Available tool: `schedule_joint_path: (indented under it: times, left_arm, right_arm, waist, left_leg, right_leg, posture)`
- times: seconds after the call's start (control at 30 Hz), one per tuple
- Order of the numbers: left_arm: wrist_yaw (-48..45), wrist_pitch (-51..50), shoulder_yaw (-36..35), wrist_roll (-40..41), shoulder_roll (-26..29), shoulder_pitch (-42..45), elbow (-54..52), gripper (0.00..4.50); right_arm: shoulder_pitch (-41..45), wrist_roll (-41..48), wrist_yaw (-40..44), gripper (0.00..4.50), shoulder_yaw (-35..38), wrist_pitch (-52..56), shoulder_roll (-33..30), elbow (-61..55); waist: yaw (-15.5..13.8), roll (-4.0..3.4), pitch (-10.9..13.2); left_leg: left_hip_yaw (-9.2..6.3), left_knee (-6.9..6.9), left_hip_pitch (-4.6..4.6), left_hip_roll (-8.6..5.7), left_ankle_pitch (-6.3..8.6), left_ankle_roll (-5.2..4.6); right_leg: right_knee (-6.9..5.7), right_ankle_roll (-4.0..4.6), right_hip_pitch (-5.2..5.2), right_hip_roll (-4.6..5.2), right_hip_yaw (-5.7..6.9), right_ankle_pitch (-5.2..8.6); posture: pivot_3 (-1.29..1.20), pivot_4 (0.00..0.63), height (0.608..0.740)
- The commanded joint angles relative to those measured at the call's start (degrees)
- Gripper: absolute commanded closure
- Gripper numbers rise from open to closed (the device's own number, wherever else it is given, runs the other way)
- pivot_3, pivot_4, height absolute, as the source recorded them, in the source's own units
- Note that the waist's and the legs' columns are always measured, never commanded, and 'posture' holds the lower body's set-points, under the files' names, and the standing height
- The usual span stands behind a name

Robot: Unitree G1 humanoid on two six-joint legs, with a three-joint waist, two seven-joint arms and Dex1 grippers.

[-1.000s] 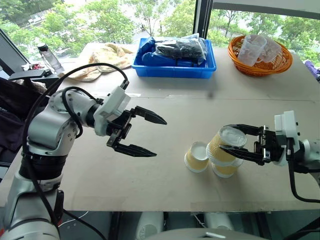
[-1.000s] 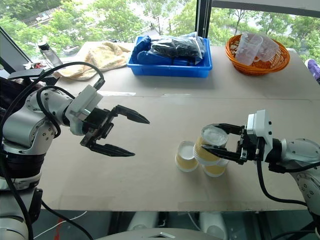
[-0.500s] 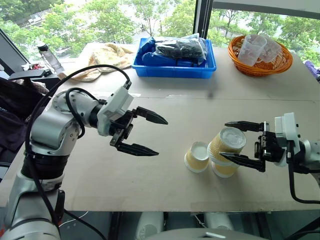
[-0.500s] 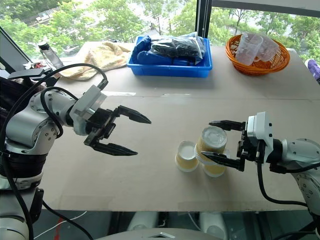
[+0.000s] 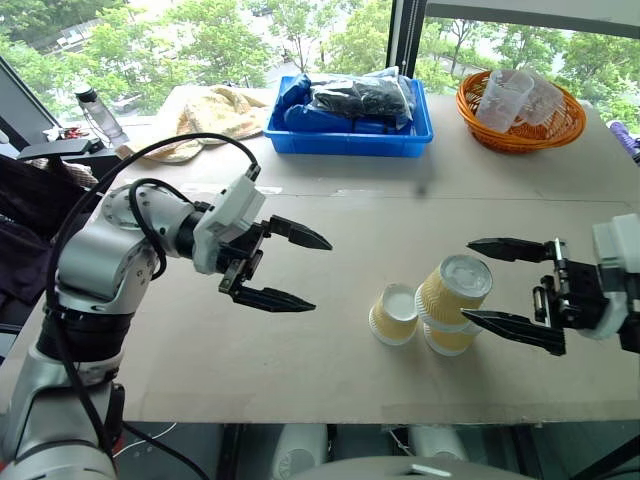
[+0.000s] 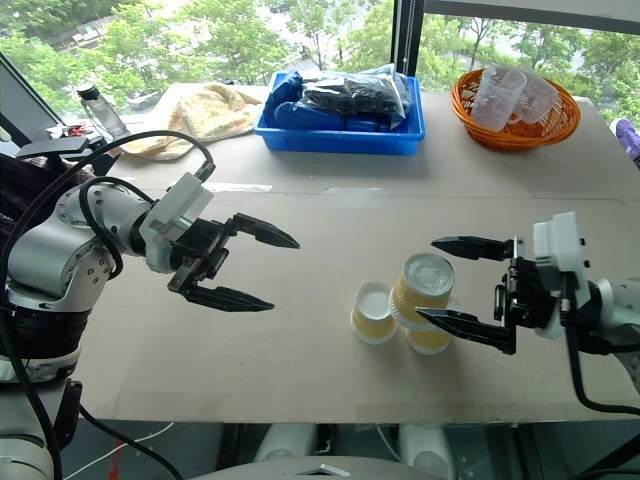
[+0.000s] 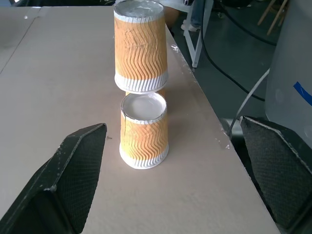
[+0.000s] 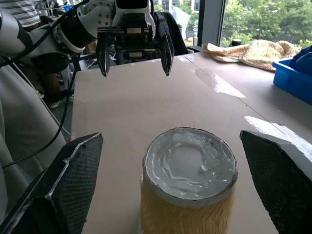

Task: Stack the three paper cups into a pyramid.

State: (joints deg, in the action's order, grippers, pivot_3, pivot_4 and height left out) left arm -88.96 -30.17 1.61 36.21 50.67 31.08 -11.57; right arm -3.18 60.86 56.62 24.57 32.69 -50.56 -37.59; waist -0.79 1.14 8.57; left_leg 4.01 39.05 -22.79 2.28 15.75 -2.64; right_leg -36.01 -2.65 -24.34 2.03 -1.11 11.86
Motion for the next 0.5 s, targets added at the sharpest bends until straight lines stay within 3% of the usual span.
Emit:
schedule_joint_path:
  times: [0.03,0.17,0.27,0.4,0.5]
  left_arm:
    - [4.02,-0.28,-3.53,1.03,-0.30,-2.40,-1.07,0.00]
    - [17.51,4.52,-5.36,-7.00,-4.07,-11.35,-1.43,0.00]
    - [28.12,6.57,-5.61,-12.20,-8.39,-19.69,-3.35,0.00]
    - [35.48,12.38,-6.32,-15.60,-14.43,-28.68,-4.09,0.00]
    - [38.35,15.30,-4.73,-19.37,-15.49,-32.75,-2.68,0.00]
  right_arm:
    - [-2.56,4.64,-2.94,0.06,7.47,0.12,2.03,0.92]
    - [-12.42,-4.46,0.42,0.06,10.24,-5.50,7.81,10.18]
    - [-18.34,-15.23,5.04,0.06,7.17,-14.06,10.66,20.07]
    - [-17.52,-26.32,7.68,0.06,2.77,-26.99,13.42,31.57]
    - [-12.62,-30.02,7.01,0.06,1.39,-34.82,15.94,38.92]
  waist:
    - [0.00,0.01,0.00]
    - [-0.11,0.03,-0.07]
    - [-0.08,0.03,-0.09]
    - [0.52,0.02,-0.09]
    - [0.97,0.00,-0.07]
  left_leg:
    - [-0.03,0.00,0.00,0.00,0.00,0.00]
    - [-0.05,-0.01,0.04,0.00,0.00,0.00]
    - [-0.03,-0.02,0.10,-0.01,0.06,-0.10]
    - [0.05,-0.02,0.27,0.05,0.11,-0.17]
    - [0.08,-0.02,0.46,0.06,0.10,-0.17]
  right_leg:
    - [0.00,0.00,0.00,0.00,0.00,0.00]
    - [0.03,0.00,0.06,0.02,-0.01,0.00]
    - [0.16,-0.01,0.18,0.07,0.01,0.01]
    - [0.10,0.17,0.18,0.12,-0.27,0.11]
    - [0.02,0.18,0.23,0.10,-0.30,0.10]
  posture:
    - [0.00,0.150,0.733]
    - [0.00,0.150,0.733]
    - [0.00,0.150,0.733]
    - [0.00,0.150,0.733]
    - [0.00,0.150,0.733]
